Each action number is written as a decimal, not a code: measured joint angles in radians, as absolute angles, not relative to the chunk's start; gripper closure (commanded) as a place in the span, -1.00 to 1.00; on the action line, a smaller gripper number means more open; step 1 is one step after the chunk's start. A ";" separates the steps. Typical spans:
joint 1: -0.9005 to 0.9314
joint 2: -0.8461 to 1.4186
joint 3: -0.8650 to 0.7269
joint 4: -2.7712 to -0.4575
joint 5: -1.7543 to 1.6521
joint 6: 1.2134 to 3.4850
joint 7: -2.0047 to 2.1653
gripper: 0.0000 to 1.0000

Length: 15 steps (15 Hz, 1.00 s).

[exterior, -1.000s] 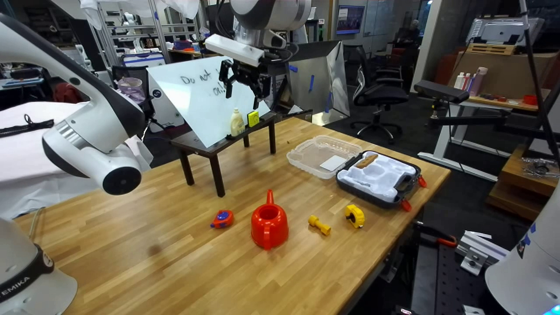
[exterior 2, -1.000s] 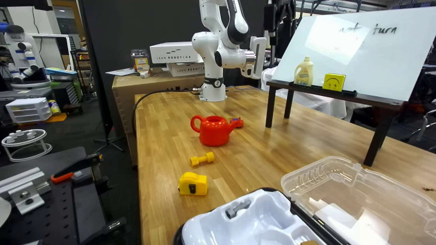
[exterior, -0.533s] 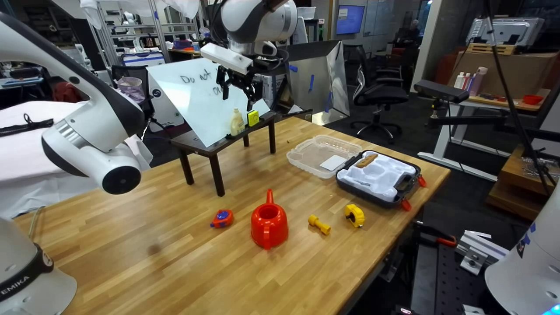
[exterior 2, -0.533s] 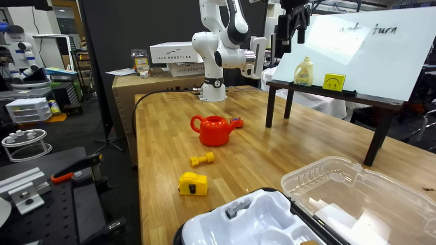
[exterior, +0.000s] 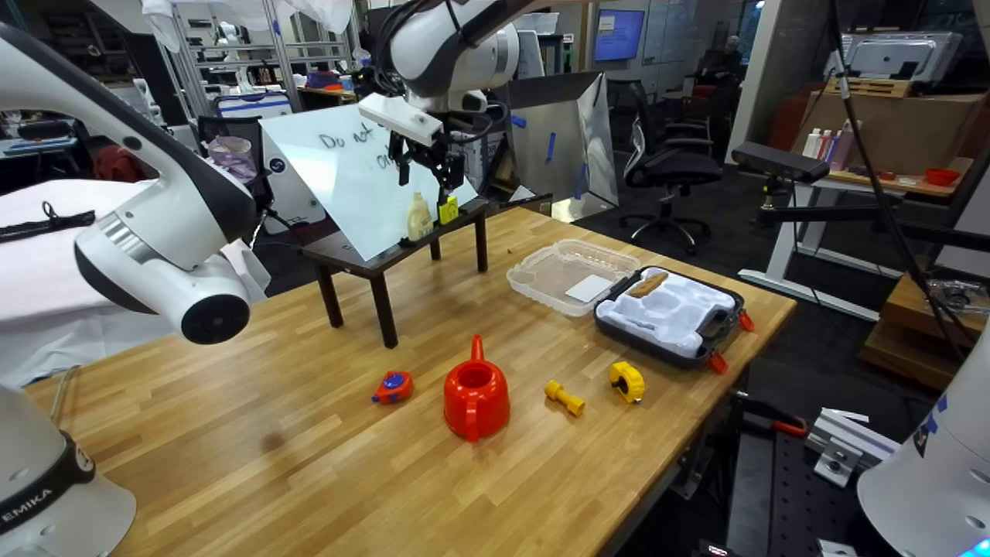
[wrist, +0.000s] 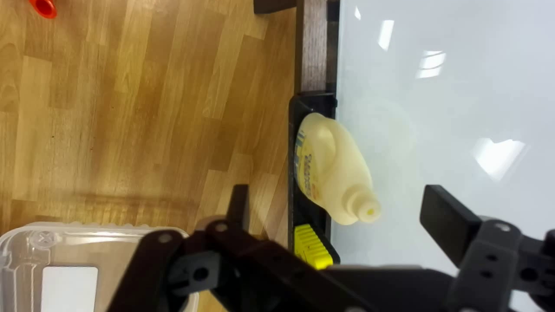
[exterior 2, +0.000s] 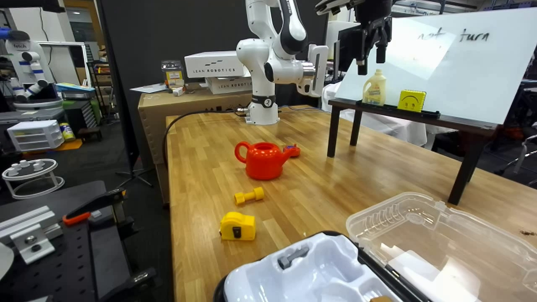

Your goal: Put the bottle on the stand in the case

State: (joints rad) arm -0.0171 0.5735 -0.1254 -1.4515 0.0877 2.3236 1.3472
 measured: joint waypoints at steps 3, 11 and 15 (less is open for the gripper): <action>-0.017 0.594 -0.128 -1.437 0.088 2.319 1.361 -1.00; -0.017 0.637 -0.133 -1.386 0.088 2.305 1.367 -0.88; -0.017 0.660 -0.133 -1.359 0.088 2.296 1.367 -0.02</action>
State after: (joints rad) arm -0.0171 0.6603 -0.1334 -1.3593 0.0878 2.2964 1.3673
